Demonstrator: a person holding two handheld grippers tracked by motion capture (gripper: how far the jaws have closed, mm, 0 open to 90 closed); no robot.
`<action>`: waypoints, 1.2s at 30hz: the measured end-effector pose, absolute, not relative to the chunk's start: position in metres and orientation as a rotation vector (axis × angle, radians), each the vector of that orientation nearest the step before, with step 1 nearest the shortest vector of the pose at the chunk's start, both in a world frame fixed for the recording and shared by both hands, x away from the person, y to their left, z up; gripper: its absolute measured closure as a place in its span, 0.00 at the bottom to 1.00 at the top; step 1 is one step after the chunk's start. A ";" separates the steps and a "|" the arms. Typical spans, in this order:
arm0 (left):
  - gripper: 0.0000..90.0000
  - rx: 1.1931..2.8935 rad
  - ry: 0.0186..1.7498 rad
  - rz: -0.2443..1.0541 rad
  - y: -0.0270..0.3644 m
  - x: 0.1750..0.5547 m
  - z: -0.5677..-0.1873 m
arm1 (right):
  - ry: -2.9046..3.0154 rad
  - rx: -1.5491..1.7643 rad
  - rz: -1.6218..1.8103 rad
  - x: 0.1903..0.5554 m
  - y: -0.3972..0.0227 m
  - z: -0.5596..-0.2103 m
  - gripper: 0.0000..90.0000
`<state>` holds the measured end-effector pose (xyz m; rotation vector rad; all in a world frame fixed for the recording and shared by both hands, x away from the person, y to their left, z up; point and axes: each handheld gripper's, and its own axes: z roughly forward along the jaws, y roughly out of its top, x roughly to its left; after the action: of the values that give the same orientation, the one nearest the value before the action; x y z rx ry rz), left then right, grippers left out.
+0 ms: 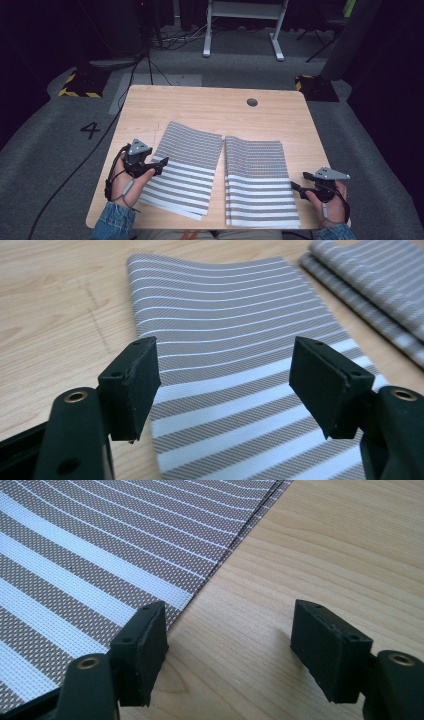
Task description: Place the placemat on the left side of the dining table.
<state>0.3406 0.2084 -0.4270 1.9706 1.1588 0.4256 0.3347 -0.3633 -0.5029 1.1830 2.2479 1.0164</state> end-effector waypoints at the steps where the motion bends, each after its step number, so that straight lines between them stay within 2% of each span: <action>1: 0.32 1.997 1.134 0.434 0.206 0.337 -0.424 | 2.248 1.184 1.017 0.335 -0.363 -0.503 0.34; 11: 0.33 2.064 0.979 0.401 0.161 0.292 -0.423 | 2.249 1.184 1.018 0.335 -0.363 -0.503 0.34; 22: 0.34 2.178 0.850 0.221 0.110 0.259 -0.465 | 2.249 1.184 1.018 0.335 -0.363 -0.503 0.34; 28: 0.34 2.242 0.833 0.147 0.097 0.259 -0.489 | 2.248 1.184 1.018 0.335 -0.363 -0.503 0.34; 31: 0.34 2.250 0.828 0.149 0.093 0.261 -0.495 | 2.249 1.183 1.018 0.335 -0.363 -0.503 0.35; 33: 0.36 2.248 0.829 0.172 0.093 0.261 -0.494 | 2.249 1.184 1.017 0.335 -0.363 -0.503 0.34; 35: 0.44 2.261 0.822 0.185 0.094 0.262 -0.494 | 2.249 1.184 1.018 0.335 -0.363 -0.503 0.34; 36: 0.44 2.268 0.807 0.203 0.095 0.262 -0.494 | 2.249 1.184 1.018 0.335 -0.363 -0.503 0.34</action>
<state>0.2620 0.0945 -0.4943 2.2682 0.8071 0.2026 0.3349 -0.3632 -0.5029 1.1838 2.2487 1.0176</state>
